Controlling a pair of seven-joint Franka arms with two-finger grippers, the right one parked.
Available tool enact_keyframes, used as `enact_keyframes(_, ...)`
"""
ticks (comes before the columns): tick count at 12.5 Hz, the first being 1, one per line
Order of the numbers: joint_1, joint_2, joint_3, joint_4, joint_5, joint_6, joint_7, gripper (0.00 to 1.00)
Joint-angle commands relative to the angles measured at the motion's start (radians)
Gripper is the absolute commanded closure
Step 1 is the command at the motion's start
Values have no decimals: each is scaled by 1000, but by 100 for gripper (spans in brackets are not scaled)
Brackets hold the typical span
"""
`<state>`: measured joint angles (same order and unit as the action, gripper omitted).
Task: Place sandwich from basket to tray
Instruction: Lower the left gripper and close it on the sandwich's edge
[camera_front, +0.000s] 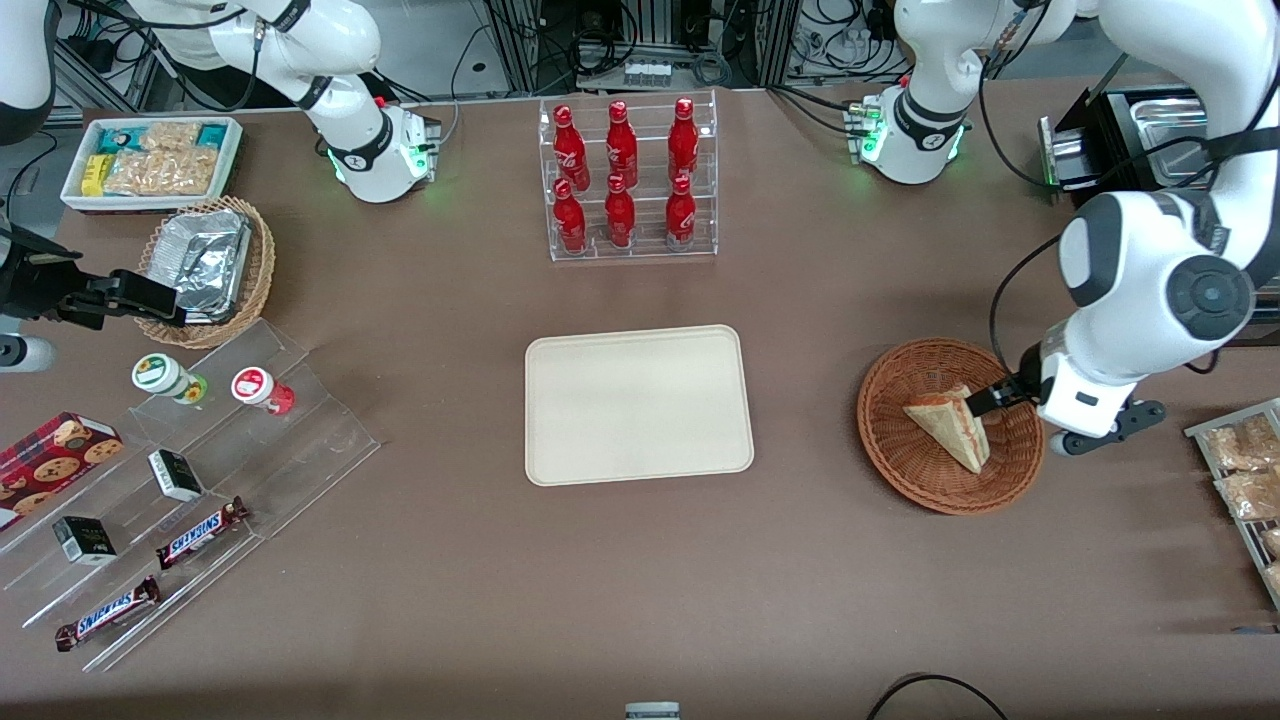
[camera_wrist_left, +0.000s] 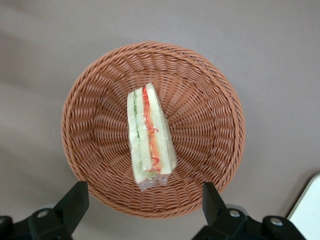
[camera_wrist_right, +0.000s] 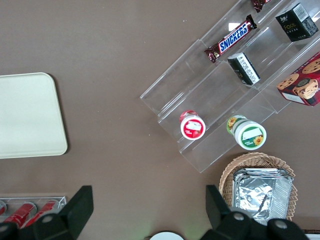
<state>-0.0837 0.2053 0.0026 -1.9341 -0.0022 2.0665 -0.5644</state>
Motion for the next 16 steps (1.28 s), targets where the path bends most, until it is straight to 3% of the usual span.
enact_keyframes(1,-2,12,4,-25,4,61,-129,0)
enact_keyframes(5,-2,2,4,-104,-1,138,-134,0)
enact_keyframes(10,-2,-1,4,-250,-2,351,-138,0)
enact_keyframes(16,-1,32,2,-269,-12,401,-153,0)
